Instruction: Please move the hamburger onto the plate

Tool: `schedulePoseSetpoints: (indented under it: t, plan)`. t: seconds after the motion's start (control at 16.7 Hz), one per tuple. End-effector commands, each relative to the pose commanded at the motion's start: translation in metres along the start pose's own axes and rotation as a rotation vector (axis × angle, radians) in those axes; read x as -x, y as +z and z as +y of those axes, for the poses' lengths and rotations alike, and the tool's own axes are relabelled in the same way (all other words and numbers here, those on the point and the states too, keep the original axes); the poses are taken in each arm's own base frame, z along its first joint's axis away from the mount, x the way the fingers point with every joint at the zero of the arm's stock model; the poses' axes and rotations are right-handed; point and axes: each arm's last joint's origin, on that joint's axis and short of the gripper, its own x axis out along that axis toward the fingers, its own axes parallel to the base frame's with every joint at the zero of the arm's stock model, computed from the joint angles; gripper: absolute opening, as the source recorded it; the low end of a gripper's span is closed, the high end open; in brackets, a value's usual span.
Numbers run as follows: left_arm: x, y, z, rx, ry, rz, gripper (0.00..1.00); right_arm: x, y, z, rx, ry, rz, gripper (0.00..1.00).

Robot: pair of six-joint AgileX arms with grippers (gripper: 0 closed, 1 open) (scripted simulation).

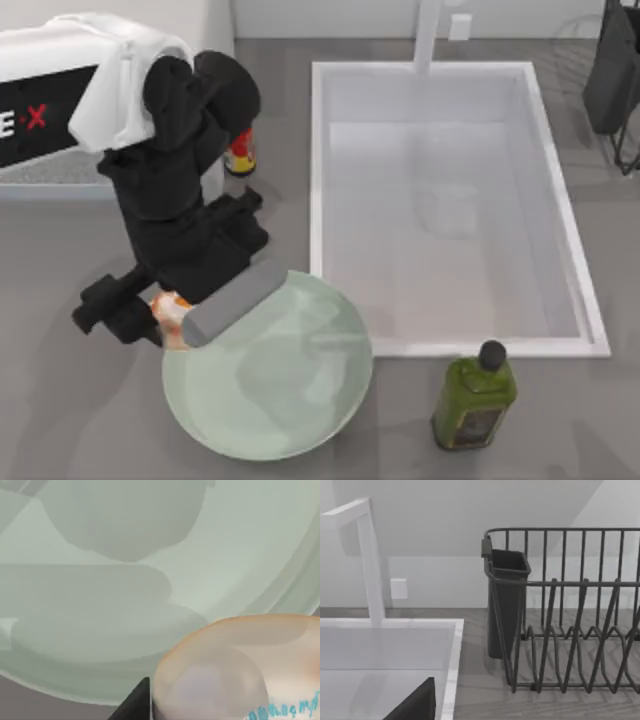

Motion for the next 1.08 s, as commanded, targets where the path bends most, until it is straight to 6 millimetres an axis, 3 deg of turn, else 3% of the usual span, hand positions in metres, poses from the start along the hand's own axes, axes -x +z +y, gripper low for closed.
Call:
schedulePoseSetpoints:
  t: [0.24,0.48,0.9,1.08]
  plan:
    - [-0.004,0.027,0.017,-0.43,0.0,0.006,0.0,0.0,0.0,0.0,0.0,0.0,0.0,1.0]
    - [-0.002,0.048,0.027,-0.712,0.021,0.025,0.0,0.0,0.0,0.0,0.0,0.0,0.0,1.0]
    - [0.0,0.052,0.029,-0.78,0.03,0.032,0.0,0.0,0.0,0.0,0.0,0.0,0.0,1.0]
    - [-0.01,0.052,0.03,-0.782,0.032,0.034,0.0,0.0,0.0,0.0,0.0,0.0,0.0,1.0]
